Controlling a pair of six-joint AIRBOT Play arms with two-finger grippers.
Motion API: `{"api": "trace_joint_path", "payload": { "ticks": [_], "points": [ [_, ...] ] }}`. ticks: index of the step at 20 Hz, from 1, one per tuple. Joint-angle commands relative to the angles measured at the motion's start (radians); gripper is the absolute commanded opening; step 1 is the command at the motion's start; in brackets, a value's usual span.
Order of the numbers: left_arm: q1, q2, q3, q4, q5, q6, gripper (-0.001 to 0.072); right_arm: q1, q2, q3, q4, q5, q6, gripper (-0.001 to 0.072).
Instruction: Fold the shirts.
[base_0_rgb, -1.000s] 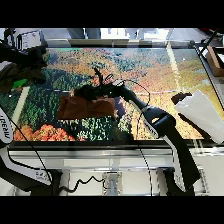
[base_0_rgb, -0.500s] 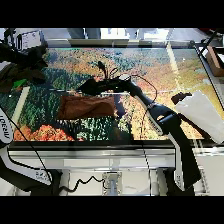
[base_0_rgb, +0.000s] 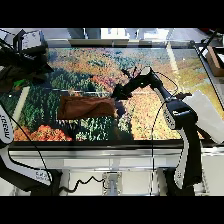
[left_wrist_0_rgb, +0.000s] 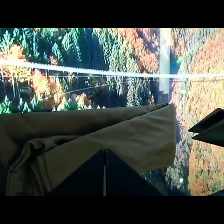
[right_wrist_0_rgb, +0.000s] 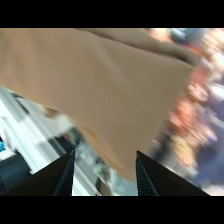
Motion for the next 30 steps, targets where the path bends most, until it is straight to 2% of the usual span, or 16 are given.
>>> {"api": "trace_joint_path", "payload": {
  "ticks": [1,4,8,11,19,23,27,30],
  "points": [
    [-0.009,0.000,-0.007,-0.005,-0.009,0.010,0.0015,-0.006,-0.003,-0.061,-0.046,0.025,0.021,0.0438],
    [-0.009,0.000,-0.007,-0.005,-0.009,0.011,0.0015,0.003,-0.010,-0.109,-0.014,-0.013,0.016,0.0438],
    [-0.009,0.000,-0.007,-0.006,-0.008,0.019,0.0015,0.015,-0.015,-0.176,0.195,-0.133,-0.051,0.0443],
    [-0.009,0.000,-0.007,-0.006,-0.008,0.019,0.0015,0.024,-0.043,-0.180,0.294,-0.174,-0.071,0.0444],
    [-0.009,0.000,-0.007,-0.006,-0.008,0.027,0.0015,0.058,-0.064,-0.180,0.410,-0.261,-0.119,0.0435],
    [-0.009,0.000,-0.007,-0.006,-0.008,0.031,0.0015,0.025,-0.060,-0.180,0.349,-0.178,-0.100,0.0434],
    [-0.009,0.000,-0.007,-0.006,-0.007,0.035,0.0015,-0.018,-0.024,-0.176,0.121,-0.151,0.006,0.0434],
    [-0.009,0.000,-0.007,-0.006,-0.002,0.035,0.0015,-0.030,-0.020,-0.175,0.108,-0.148,0.019,0.0435]
  ]
}}
